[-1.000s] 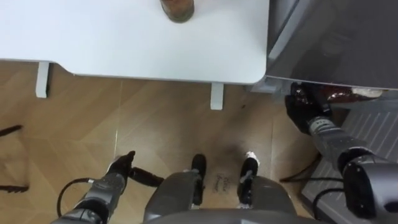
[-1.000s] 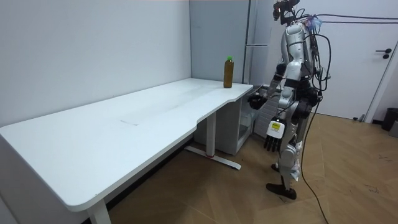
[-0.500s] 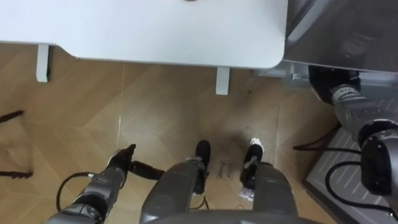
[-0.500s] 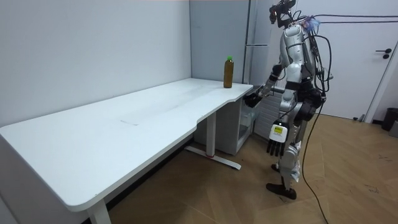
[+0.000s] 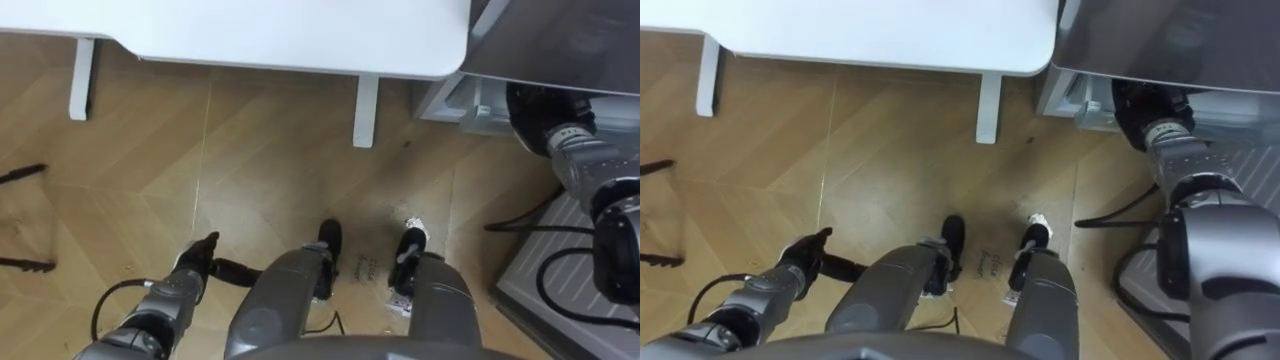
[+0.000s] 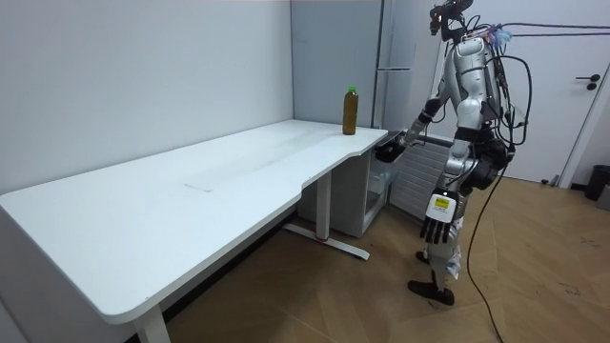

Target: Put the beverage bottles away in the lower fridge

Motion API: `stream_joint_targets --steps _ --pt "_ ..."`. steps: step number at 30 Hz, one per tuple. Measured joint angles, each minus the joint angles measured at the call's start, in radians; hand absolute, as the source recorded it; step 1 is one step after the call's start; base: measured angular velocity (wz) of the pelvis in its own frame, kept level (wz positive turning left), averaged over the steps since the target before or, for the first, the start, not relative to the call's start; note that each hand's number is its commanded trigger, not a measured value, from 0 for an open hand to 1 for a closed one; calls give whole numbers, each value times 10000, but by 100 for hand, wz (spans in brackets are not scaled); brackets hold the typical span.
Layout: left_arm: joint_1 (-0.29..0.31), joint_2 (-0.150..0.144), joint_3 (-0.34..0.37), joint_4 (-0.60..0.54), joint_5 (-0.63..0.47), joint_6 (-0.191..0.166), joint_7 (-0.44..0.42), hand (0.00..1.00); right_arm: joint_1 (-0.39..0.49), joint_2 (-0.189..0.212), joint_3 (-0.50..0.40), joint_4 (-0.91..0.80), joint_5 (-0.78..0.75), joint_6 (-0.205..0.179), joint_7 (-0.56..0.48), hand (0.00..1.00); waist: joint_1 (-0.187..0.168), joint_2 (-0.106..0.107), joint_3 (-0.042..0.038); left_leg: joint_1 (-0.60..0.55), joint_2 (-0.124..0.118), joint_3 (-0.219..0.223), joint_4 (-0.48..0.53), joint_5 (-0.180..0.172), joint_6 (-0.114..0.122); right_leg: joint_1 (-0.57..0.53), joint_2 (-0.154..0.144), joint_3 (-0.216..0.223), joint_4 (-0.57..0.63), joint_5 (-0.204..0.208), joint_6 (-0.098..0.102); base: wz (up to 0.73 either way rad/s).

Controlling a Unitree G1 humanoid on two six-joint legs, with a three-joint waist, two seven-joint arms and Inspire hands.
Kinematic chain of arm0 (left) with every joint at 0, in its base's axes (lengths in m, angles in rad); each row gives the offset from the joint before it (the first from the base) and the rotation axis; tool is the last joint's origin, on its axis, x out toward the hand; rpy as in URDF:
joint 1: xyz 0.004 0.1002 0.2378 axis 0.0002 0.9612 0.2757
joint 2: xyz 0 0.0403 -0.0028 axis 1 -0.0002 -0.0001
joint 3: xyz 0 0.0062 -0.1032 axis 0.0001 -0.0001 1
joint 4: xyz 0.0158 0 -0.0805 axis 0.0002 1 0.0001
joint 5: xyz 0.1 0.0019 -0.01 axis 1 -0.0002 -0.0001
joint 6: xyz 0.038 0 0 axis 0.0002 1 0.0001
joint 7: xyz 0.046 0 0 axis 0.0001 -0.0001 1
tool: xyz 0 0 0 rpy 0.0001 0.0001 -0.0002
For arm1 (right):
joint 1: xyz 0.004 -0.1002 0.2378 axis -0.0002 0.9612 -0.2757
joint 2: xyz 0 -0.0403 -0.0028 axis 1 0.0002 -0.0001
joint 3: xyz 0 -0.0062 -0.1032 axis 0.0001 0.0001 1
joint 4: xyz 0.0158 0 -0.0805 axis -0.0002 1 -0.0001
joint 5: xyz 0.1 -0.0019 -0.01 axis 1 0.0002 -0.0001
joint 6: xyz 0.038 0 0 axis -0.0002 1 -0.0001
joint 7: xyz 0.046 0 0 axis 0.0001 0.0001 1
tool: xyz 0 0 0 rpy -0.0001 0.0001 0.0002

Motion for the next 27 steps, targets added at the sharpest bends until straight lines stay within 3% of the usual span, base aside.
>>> stream_joint_targets --steps 17,27 --pt "-42 102 -239 -28 -349 -123 -23 0 -6 5 -24 21 106 46 -228 0 -113 -39 -13 -5 -41 17 105 10 13 2 -57 76 120 -7 14 0" --pt "-41 200 -247 -29 -349 -172 -98 0 -6 7 -16 108 104 357 -233 0 -225 -152 -29 -5 -40 35 97 11 14 2 -65 61 112 -7 14 0"
